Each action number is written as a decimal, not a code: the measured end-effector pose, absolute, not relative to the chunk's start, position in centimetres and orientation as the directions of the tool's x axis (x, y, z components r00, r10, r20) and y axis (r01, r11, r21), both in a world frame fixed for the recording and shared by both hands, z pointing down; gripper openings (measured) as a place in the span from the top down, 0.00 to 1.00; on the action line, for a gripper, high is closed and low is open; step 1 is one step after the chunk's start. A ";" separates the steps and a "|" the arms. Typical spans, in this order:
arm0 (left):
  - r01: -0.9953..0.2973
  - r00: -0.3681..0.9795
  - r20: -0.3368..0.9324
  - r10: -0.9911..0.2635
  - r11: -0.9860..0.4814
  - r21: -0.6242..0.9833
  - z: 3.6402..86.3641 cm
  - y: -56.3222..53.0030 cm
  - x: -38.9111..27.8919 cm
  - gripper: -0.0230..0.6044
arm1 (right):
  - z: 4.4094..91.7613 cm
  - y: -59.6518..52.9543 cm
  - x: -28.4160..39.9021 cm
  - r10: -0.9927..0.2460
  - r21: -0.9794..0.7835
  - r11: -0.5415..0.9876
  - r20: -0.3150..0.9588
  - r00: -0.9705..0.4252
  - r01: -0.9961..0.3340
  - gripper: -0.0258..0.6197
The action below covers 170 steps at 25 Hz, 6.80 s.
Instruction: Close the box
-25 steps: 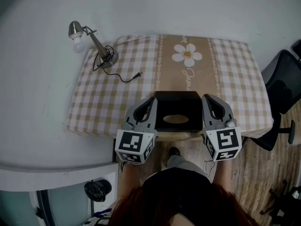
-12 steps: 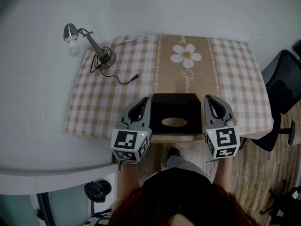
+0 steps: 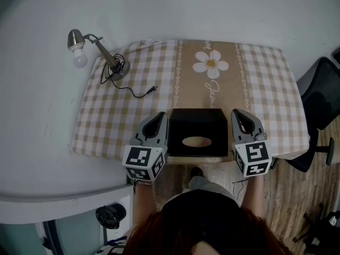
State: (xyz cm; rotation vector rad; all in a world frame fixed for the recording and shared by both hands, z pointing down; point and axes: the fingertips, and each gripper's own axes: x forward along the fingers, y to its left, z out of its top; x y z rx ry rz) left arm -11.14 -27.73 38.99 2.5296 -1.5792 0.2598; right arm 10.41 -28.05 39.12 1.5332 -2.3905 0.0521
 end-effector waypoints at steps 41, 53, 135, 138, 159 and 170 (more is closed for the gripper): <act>-0.862 0.503 0.473 -0.724 -0.457 0.218 49.1 -30.3 -12.0 0.92 | 50.4 -30.9 10.9 -0.685 -0.067 0.520 0.562 -0.463 -0.851 0.93; -0.843 0.532 0.508 -0.677 -0.481 0.241 50.4 -30.5 -11.6 0.92 | 51.8 -31.1 10.6 -0.638 -0.101 0.541 0.597 -0.486 -0.835 0.93; -0.874 0.486 0.323 -0.812 -0.454 0.173 42.7 -32.9 -12.0 0.92 | 42.7 -32.7 11.0 -0.817 -0.008 0.467 0.378 -0.435 -0.884 0.93; -0.875 0.484 0.320 -0.815 -0.454 0.168 42.4 -32.6 -12.1 0.92 | 42.3 -32.3 10.9 -0.824 -0.010 0.459 0.371 -0.429 -0.889 0.93; -0.889 0.457 0.298 -0.838 -0.433 0.145 41.8 -30.3 -12.2 0.92 | 41.4 -29.7 11.0 -0.855 0.003 0.415 0.342 -0.390 -0.910 0.93; -0.894 0.447 0.292 -0.845 -0.423 0.147 41.9 -29.5 -12.2 0.92 | 41.5 -28.9 11.2 -0.871 -0.012 0.381 0.329 -0.364 -0.924 0.93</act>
